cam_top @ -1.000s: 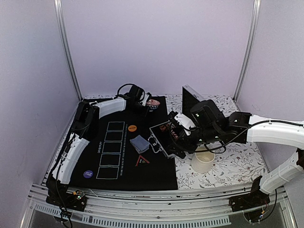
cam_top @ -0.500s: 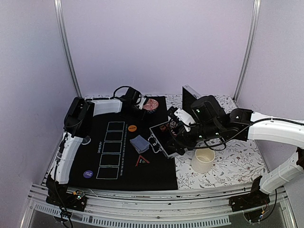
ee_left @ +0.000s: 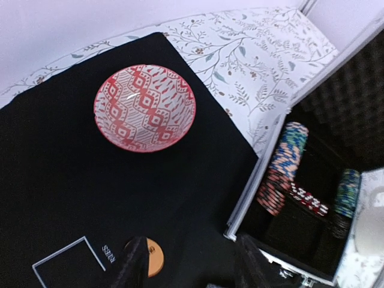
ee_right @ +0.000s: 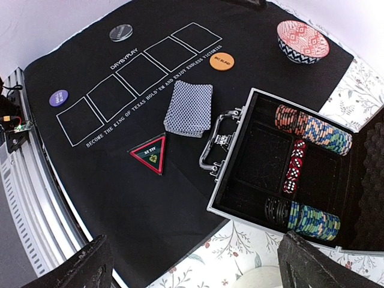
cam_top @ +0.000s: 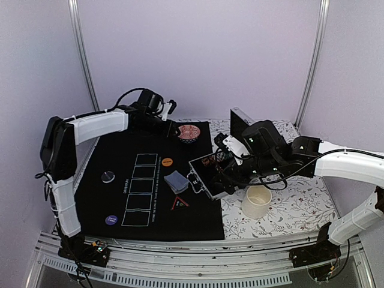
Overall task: Distribute texas hold em gaming equipment
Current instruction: Pick up the pile of poker chips from the chip case.
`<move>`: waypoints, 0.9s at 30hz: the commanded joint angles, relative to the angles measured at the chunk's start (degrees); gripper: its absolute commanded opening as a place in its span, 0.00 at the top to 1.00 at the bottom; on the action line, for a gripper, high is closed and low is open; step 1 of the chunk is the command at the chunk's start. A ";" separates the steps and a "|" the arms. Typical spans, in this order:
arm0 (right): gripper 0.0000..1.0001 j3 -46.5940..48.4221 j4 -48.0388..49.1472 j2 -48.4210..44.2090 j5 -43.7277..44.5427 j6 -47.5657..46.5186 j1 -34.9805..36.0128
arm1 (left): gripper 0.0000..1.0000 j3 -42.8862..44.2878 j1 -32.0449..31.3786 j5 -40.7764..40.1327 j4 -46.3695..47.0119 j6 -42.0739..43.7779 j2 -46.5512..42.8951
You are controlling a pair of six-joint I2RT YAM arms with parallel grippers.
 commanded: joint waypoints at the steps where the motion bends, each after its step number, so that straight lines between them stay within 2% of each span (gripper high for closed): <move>1: 0.03 1.93 -0.32 -0.94 2.52 3.48 -0.34 | 0.44 -7.74 -1.75 -0.56 -1.93 -1.93 -13.47; 5: 0.03 3.18 -1.92 0.54 4.93 6.18 -0.34 | 0.28 -15.43 -2.94 -0.25 -3.00 -3.43 -22.53; 9: 0.03 4.44 -5.48 3.16 10.58 9.36 -0.39 | 0.19 -20.23 -4.11 -1.55 -5.53 -3.39 -29.63; 14: 0.05 12.11 -8.89 12.21 15.08 9.16 -0.39 | 0.16 -23.20 -4.35 -2.12 -7.99 -1.62 -36.16; 17: 0.14 18.46 -9.70 19.56 17.64 7.61 -2.14 | 0.14 -24.08 -4.30 -3.88 -8.26 0.35 -38.16; 20: 0.18 25.06 -11.10 26.77 14.48 7.42 -5.91 | 0.11 -25.20 -4.03 -4.83 -6.81 1.72 -38.91; 27: 0.20 40.71 -12.86 43.41 12.20 4.72 -10.71 | 0.10 -25.25 -1.38 0.13 -4.63 2.79 -36.59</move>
